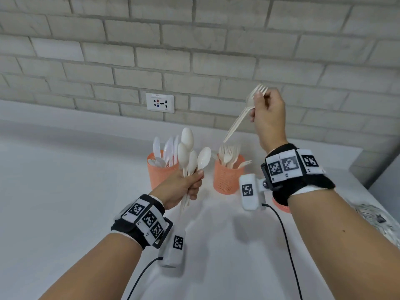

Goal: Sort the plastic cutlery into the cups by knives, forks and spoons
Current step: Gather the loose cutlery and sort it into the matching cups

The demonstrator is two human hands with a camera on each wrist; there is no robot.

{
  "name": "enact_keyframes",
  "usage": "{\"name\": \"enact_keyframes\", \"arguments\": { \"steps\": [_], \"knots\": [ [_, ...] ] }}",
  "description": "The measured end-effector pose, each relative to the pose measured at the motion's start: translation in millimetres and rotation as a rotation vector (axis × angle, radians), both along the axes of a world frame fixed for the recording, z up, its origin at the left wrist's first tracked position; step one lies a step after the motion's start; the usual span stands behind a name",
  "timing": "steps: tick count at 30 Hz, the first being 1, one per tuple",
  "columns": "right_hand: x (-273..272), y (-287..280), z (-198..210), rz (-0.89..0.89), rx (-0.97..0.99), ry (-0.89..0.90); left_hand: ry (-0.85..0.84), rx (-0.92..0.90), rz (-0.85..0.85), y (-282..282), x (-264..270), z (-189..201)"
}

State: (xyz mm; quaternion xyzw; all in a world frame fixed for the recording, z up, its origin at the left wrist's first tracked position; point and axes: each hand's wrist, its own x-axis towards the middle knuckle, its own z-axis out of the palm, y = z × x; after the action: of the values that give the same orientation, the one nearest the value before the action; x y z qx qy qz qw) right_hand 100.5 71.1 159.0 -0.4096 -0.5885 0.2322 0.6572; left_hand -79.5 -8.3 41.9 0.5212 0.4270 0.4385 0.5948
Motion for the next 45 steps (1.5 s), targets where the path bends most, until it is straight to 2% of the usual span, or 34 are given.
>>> {"name": "enact_keyframes", "arguments": {
  "steps": [4,9,13,17,18,20,21,23,25,27,29,34,38,41,43,45],
  "knots": [
    [22.0,14.0,-44.6,-0.081,-0.144,-0.152,-0.009,-0.016,0.013,-1.2,18.5,2.0],
    [27.5,26.7,-97.7,-0.152,-0.327,-0.488,0.014,0.002,-0.019,-2.8,36.2,5.0],
    [34.0,24.0,-106.5,-0.15,-0.372,-0.758,-0.019,0.017,-0.047,-2.7,48.9,7.2],
    [38.3,13.7,-103.2,-0.165,-0.388,-0.94,-0.02,0.038,-0.055,-1.2,62.1,8.5],
    [36.7,10.2,-100.9,-0.166,-0.366,-0.94,-0.027,0.039,-0.048,-0.8,63.6,7.9],
    [37.2,-0.9,-92.4,-0.135,-0.282,-0.78,-0.032,0.049,-0.008,1.2,71.0,8.5],
    [36.5,-8.7,-87.5,-0.064,-0.254,-0.651,-0.036,0.058,0.02,2.3,74.7,9.2],
    [34.3,-27.2,-78.9,0.195,-0.284,-0.453,-0.042,0.091,0.061,4.2,83.8,11.9],
    [33.0,-43.4,-75.4,0.333,-0.341,-0.485,-0.027,0.138,0.06,6.1,94.9,16.1],
    [36.7,-52.1,-73.1,0.269,-0.305,-0.661,0.034,0.166,0.036,7.8,107.5,19.9],
    [43.7,-54.8,-69.9,0.153,-0.238,-0.757,0.146,0.165,0.009,9.4,121.3,22.4],
    [72.1,-56.4,-66.8,0.072,-0.255,-0.658,0.41,0.223,-0.108,9.9,158.4,24.2],
    [106.4,-55.7,-60.7,-0.005,-0.268,-0.619,0.413,0.232,-0.106,13.0,187.6,27.5],
    [129.0,-49.2,-53.1,-0.067,-0.324,-0.617,0.434,0.29,-0.01,23.5,208.6,27.4],
    [139.7,-45.9,-48.2,-0.055,-0.362,-0.578,0.446,0.35,0.064,30.0,224.8,27.0],
    [147.0,-45.8,-44.9,-0.038,-0.363,-0.614,0.45,0.393,0.088,35.5,240.2,26.7]
  ]
}}
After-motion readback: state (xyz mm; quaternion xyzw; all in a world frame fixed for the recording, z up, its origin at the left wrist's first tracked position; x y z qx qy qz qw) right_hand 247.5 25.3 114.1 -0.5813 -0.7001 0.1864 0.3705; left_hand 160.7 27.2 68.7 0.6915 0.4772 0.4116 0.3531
